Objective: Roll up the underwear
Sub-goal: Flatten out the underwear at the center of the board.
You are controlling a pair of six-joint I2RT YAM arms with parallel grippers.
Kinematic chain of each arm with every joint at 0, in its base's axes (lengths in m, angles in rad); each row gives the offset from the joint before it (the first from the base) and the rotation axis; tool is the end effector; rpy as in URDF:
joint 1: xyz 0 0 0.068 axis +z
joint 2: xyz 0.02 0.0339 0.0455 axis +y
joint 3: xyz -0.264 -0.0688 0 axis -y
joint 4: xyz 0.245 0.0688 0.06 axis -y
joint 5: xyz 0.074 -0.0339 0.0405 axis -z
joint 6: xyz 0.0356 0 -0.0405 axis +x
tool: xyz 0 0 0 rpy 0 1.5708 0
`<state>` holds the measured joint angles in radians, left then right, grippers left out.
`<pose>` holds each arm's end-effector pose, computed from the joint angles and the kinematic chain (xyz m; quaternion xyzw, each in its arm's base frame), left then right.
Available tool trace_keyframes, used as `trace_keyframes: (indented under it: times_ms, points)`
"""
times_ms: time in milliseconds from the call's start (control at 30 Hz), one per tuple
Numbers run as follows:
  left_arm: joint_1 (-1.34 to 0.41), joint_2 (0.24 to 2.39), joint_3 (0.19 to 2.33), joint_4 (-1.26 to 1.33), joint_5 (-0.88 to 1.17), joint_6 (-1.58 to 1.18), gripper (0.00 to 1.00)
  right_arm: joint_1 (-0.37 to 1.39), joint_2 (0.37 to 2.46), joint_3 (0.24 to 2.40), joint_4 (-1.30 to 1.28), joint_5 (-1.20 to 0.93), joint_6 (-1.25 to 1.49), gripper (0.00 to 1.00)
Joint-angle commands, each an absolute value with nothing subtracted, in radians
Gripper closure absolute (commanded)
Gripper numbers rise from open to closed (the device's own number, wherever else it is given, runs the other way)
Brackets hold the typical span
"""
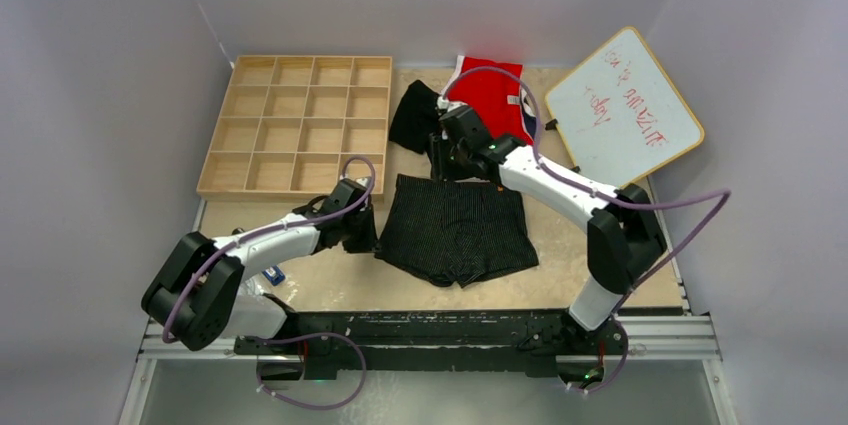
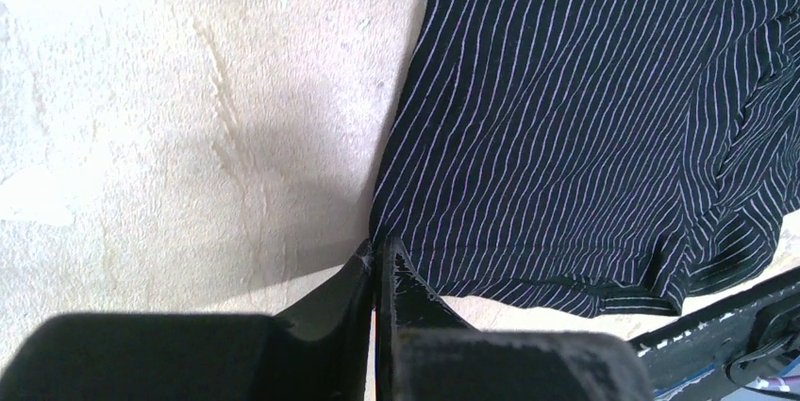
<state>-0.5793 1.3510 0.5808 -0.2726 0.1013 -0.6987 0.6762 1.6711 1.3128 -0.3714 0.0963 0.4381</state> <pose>0.1949 -0.1318 0.1491 -0.0443 0.9632 -0.1947 0.1800 0.2973 0.2342 0.2735 -0.0888 0.9077 0.1783 0.3693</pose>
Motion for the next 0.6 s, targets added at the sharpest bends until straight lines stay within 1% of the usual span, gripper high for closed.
trace_keyframes:
  times_ms: [0,233,333,567]
  points:
    - [-0.587,1.298,0.541,-0.256,0.109,-0.722,1.00,0.715,1.762,1.395,-0.291,0.049,0.512,0.55]
    - [-0.587,1.291,0.533,-0.250,0.113,-0.720,1.00,0.747,1.932,1.539,-0.294,0.040,0.560,0.55]
    - [-0.588,1.291,0.531,-0.241,0.122,-0.716,1.00,0.755,1.996,1.588,-0.300,0.075,0.572,0.55]
    - [-0.587,1.293,0.529,-0.230,0.132,-0.713,1.00,0.765,2.096,1.670,-0.286,0.004,0.593,0.55]
